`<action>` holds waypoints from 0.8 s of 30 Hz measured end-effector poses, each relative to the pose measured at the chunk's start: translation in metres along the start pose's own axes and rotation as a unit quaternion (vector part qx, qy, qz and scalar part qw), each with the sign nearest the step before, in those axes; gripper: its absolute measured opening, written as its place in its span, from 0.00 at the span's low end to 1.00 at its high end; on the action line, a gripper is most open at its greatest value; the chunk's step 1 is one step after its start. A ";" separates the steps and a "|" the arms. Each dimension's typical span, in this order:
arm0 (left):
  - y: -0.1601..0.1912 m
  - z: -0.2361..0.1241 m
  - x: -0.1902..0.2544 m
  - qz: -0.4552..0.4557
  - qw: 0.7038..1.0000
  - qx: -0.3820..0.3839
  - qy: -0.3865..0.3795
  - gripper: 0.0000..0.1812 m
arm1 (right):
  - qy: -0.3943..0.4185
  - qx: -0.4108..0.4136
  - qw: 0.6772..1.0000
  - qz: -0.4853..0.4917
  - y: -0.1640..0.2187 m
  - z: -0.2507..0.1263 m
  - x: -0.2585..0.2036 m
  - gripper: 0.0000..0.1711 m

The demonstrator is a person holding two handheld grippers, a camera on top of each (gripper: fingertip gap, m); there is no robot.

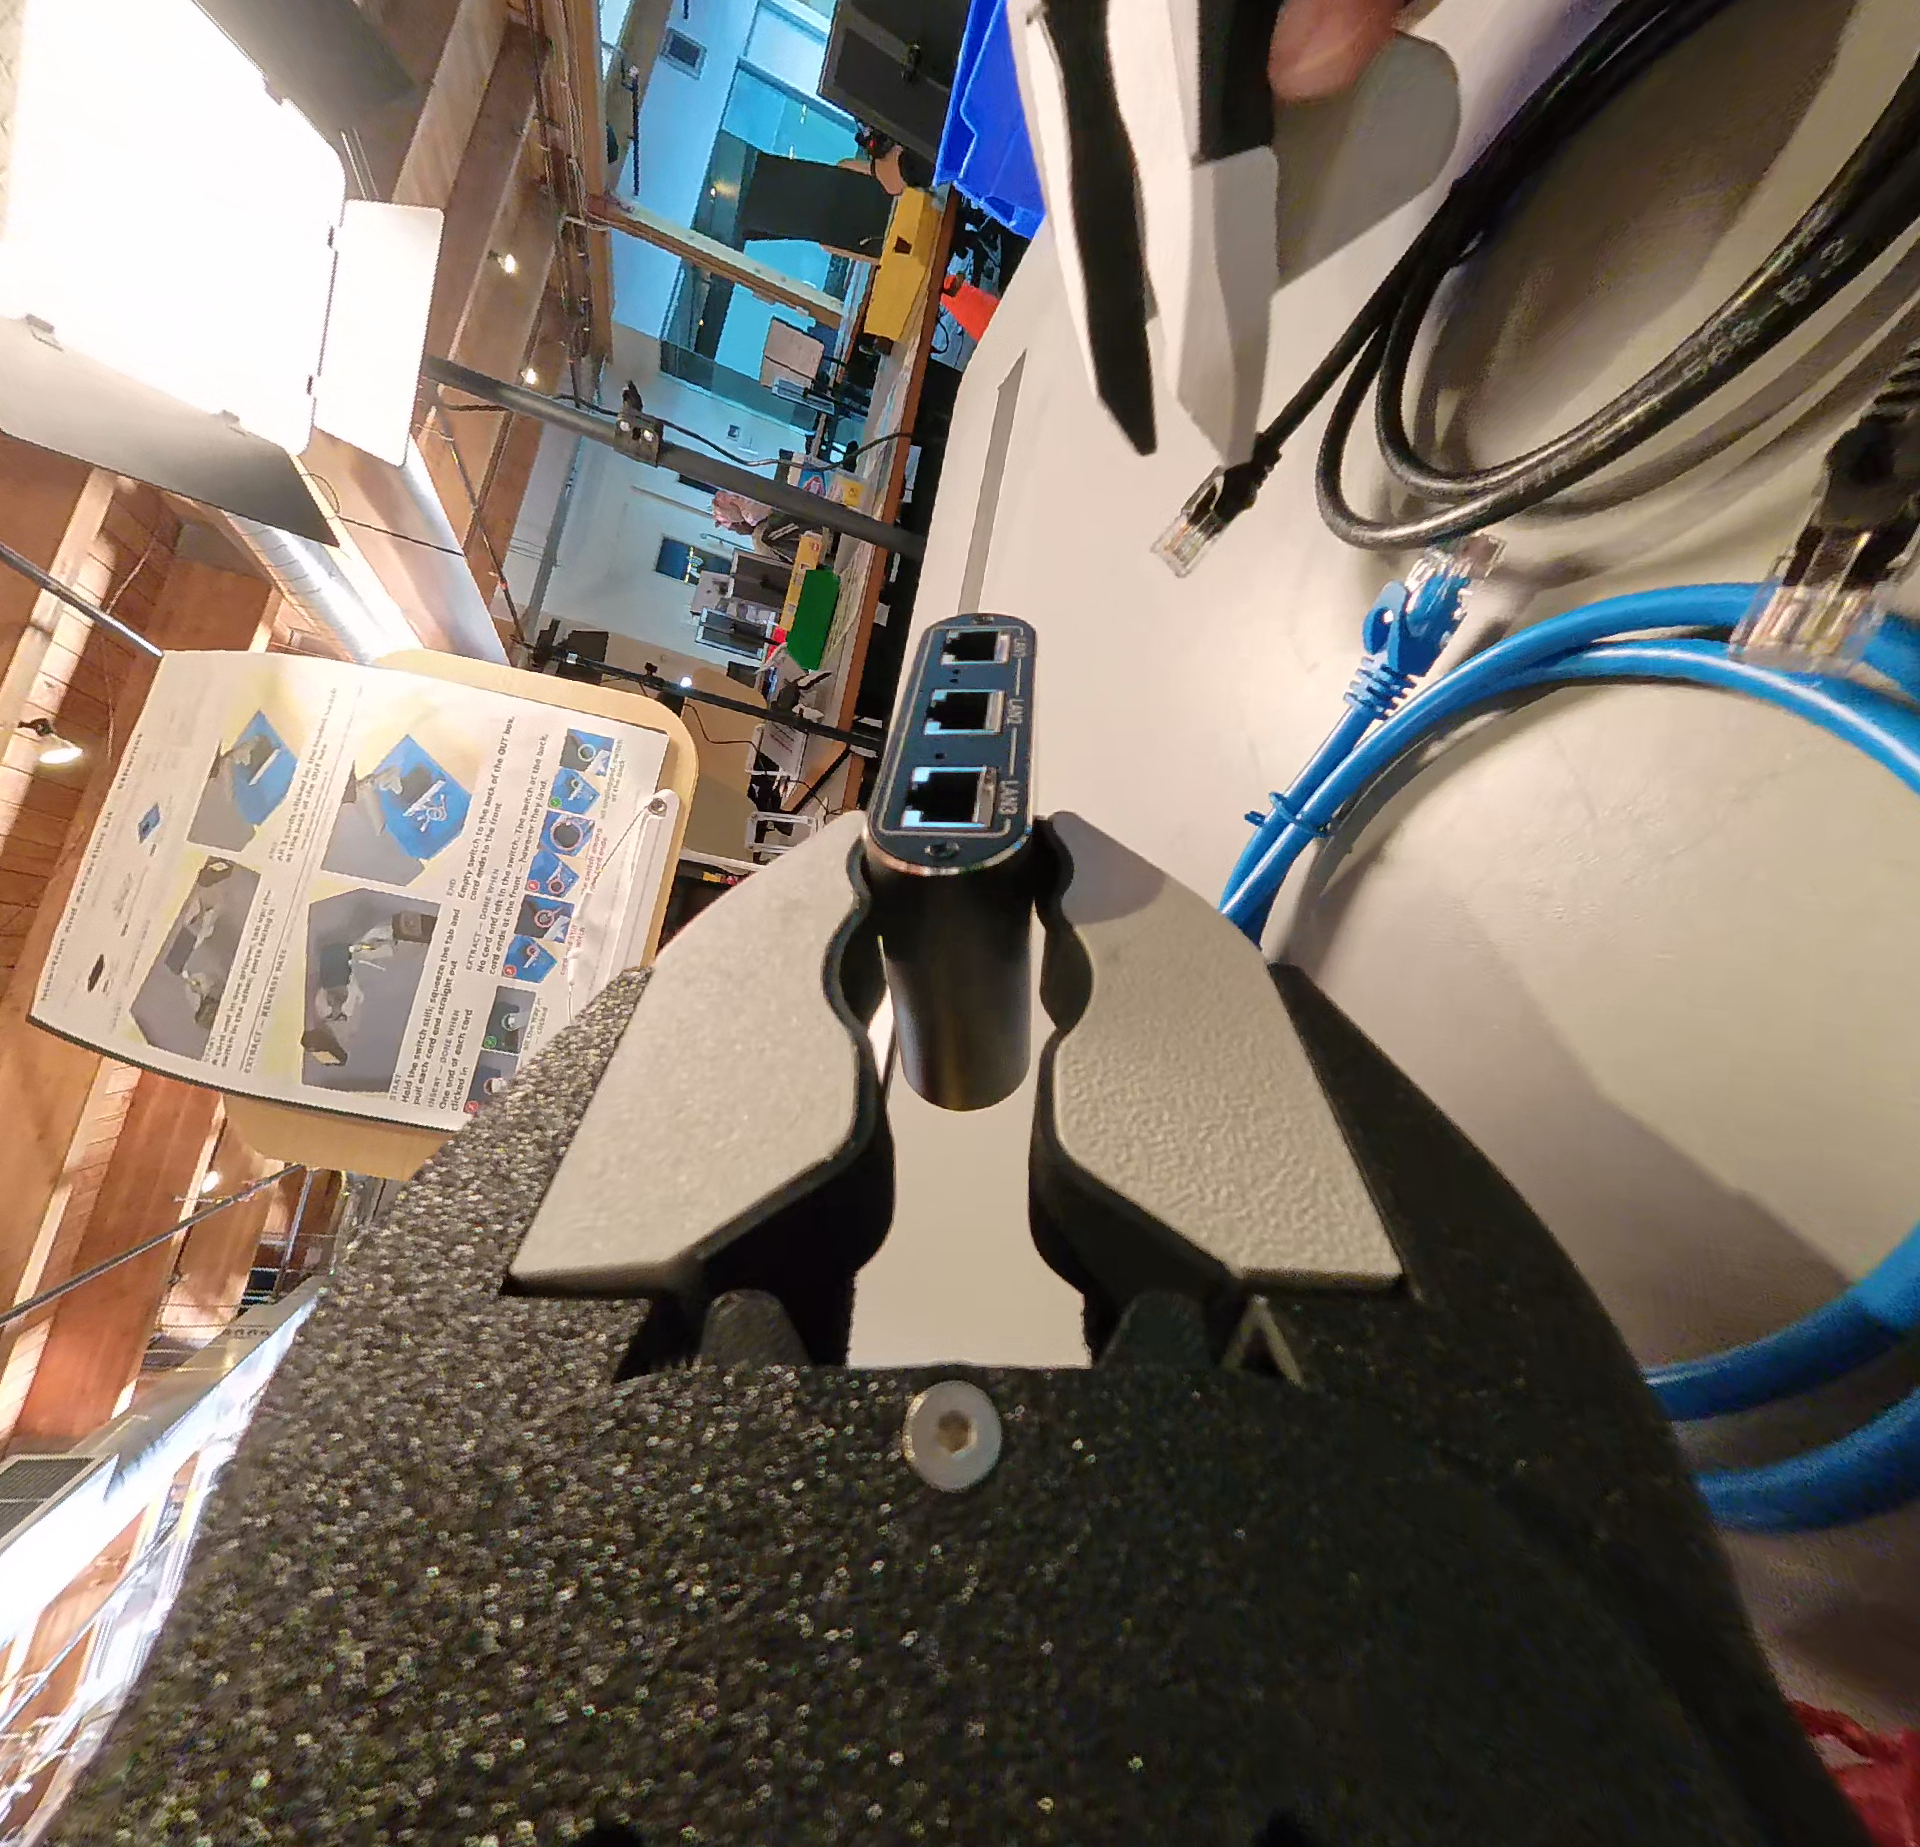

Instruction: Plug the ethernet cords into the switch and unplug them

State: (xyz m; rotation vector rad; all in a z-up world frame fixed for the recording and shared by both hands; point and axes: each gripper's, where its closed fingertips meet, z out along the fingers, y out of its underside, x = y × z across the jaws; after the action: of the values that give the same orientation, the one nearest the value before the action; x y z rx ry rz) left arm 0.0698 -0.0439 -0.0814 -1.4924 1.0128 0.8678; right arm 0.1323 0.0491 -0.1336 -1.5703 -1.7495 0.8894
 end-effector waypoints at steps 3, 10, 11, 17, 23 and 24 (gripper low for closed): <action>0.000 0.000 -0.001 0.002 1.000 0.000 -0.006 0.15 | 0.000 -0.050 0.999 -0.012 0.018 0.011 -0.002 0.25; -0.002 -0.002 -0.008 0.002 1.000 0.005 -0.024 0.15 | 0.014 -0.084 0.996 -0.025 0.026 0.023 -0.001 0.05; -0.001 -0.002 -0.008 0.002 1.000 0.005 -0.025 0.15 | 0.010 -0.076 0.997 -0.024 0.023 0.022 -0.003 0.05; -0.001 -0.003 -0.012 0.002 0.999 0.004 -0.036 0.15 | -0.035 0.016 0.998 -0.051 -0.011 0.008 -0.022 0.04; -0.001 -0.004 -0.015 -0.003 0.999 0.005 -0.045 0.15 | -0.174 0.083 0.980 -0.058 -0.031 -0.007 -0.069 0.04; -0.001 -0.004 -0.015 -0.002 0.999 0.006 -0.045 0.15 | -0.203 0.082 0.975 -0.049 -0.031 -0.008 -0.076 0.04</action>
State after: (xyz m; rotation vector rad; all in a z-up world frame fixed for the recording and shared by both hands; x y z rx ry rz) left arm 0.0656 -0.0452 -0.0667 -1.4318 0.9483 0.9163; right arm 0.1292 -0.0282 -0.1044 -1.2462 -1.9496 1.3397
